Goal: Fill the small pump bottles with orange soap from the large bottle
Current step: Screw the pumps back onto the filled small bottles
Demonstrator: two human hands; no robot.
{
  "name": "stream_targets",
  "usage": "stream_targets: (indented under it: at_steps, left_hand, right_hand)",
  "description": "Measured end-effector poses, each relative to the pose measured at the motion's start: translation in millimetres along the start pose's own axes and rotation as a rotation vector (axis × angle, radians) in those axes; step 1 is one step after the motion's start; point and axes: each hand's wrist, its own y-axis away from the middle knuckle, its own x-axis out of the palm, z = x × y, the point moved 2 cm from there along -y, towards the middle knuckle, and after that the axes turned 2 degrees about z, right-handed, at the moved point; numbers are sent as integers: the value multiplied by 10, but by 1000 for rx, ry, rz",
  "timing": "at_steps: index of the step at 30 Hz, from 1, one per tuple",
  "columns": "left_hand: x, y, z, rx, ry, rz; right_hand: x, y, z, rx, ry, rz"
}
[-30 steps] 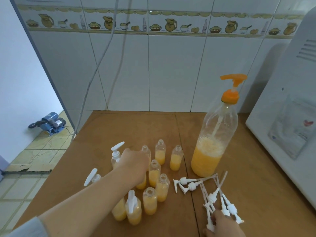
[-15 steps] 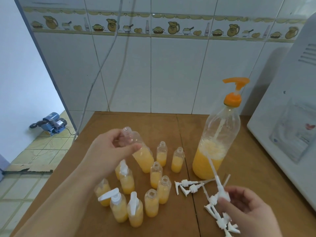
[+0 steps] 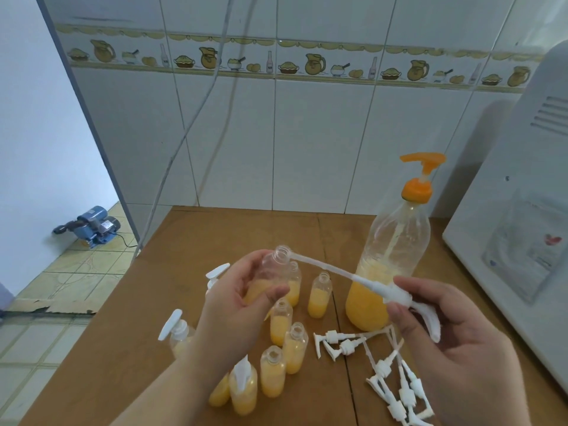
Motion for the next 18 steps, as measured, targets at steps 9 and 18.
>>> stream_targets:
  at_steps: [9, 18]
  left_hand:
    - [-41, 6, -33, 89, -206, 22]
    - [83, 75, -117, 402, -548, 220]
  right_hand:
    - [-93, -36, 20, -168, 172, -80]
    - [-150, -294, 109, -211, 225, 210]
